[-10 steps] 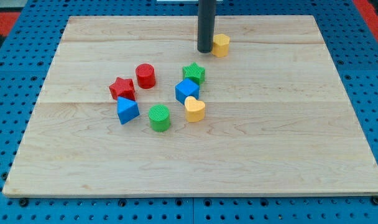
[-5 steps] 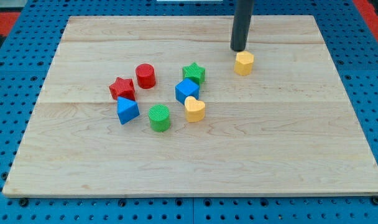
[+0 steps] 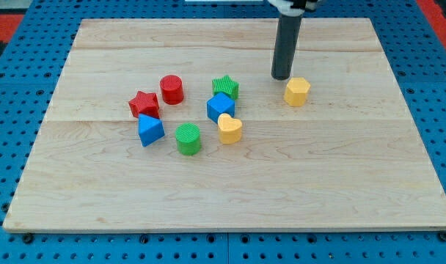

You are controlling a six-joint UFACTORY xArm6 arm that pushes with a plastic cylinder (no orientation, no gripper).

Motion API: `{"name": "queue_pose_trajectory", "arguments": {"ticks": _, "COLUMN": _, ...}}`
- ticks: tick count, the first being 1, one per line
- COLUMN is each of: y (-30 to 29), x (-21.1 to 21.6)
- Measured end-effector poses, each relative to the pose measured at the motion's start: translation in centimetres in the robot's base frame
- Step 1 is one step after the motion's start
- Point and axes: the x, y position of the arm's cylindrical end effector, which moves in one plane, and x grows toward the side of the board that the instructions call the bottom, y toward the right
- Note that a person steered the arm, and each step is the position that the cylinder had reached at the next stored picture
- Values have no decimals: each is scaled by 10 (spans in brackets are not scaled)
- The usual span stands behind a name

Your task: Push the yellow hexagon closer to the blue cube

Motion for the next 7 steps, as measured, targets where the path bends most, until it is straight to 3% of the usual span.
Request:
{"name": "queue_pose_trajectory", "arguments": {"ticks": 1, "y": 33, "x": 22}}
{"name": "queue_pose_trajectory", "arguments": {"ticks": 2, "y": 23, "x": 50}}
{"name": "queue_pose_trajectory", "arguments": {"ticks": 3, "y": -2, "x": 51}}
{"name": "queue_pose_trajectory", "arguments": {"ticks": 4, "y": 39, "x": 57}}
{"name": "queue_pose_trajectory", "arguments": {"ticks": 5, "y": 26, "x": 84}}
{"name": "queue_pose_trajectory", "arguments": {"ticks": 6, "y": -35, "x": 70}}
{"name": "queue_pose_trajectory", "arguments": {"ticks": 7, "y": -43, "x": 64}}
